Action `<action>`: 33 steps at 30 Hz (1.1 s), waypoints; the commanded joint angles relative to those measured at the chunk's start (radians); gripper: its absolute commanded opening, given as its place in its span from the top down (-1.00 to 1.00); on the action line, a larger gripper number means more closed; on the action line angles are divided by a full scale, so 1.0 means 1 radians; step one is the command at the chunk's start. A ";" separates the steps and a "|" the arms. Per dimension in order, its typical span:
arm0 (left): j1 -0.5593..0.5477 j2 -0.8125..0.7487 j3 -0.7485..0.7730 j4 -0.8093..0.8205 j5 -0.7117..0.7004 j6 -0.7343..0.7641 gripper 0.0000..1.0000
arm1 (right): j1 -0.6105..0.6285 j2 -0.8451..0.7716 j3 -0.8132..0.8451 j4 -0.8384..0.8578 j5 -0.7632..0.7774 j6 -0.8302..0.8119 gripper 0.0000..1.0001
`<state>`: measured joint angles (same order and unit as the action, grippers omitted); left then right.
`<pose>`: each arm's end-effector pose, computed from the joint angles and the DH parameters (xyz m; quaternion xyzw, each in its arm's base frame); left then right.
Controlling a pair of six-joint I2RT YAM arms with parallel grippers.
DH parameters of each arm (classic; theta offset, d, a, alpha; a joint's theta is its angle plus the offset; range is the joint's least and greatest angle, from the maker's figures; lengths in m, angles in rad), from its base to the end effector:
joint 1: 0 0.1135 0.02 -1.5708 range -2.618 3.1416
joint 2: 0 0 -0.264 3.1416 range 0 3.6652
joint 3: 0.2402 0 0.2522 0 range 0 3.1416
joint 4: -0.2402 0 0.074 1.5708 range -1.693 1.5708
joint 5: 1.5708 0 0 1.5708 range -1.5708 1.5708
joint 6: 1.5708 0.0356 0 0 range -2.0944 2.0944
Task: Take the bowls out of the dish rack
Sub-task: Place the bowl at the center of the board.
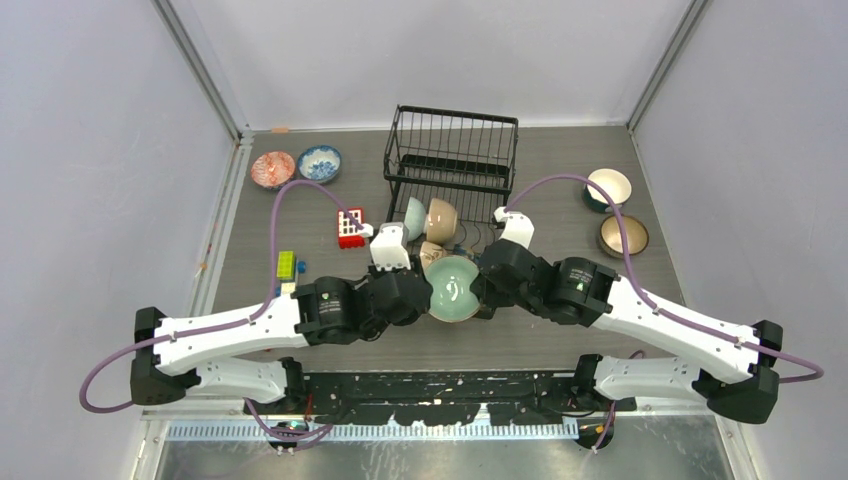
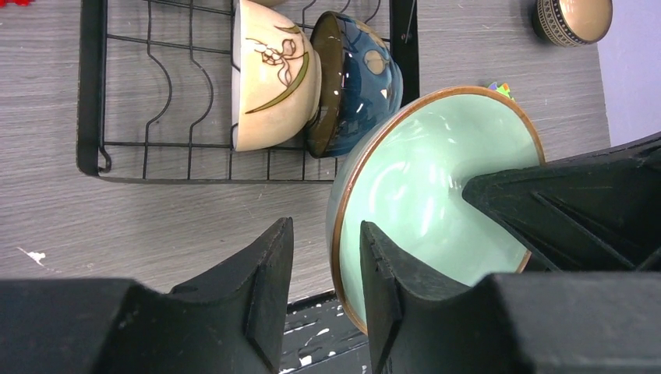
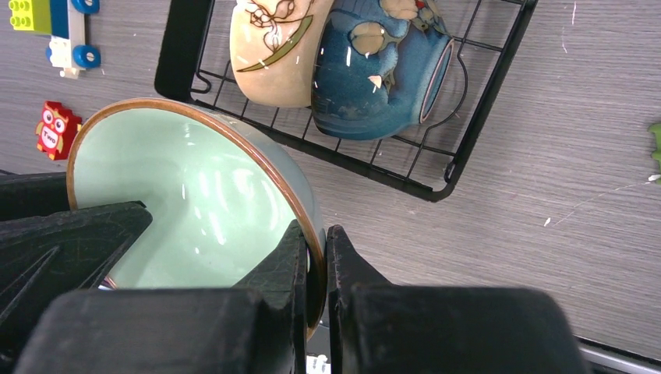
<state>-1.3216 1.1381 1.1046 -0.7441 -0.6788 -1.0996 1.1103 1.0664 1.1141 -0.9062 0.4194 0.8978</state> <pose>0.0780 -0.2160 0.3336 -0.0315 0.8787 -0.2326 0.4158 0.1036 0.1762 0.3356 -0.0250 0.9192 0.1830 0.3477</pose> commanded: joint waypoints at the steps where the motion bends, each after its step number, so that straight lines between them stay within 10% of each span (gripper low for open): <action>1: 0.006 -0.022 0.004 0.042 -0.021 0.022 0.24 | -0.009 -0.033 0.015 0.098 -0.003 0.036 0.99; 20: 0.015 -0.018 -0.001 0.045 -0.035 0.032 1.00 | -0.014 -0.013 0.008 0.123 -0.027 0.024 0.99; 33: 0.030 -0.066 -0.011 0.050 -0.046 0.051 0.99 | -0.013 -0.001 0.046 0.068 -0.045 -0.045 -0.33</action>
<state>-1.3025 1.1290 1.0676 -0.7532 -0.6910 -1.0611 1.0992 1.0672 1.1145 -0.8467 0.3695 0.8860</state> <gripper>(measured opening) 0.051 0.624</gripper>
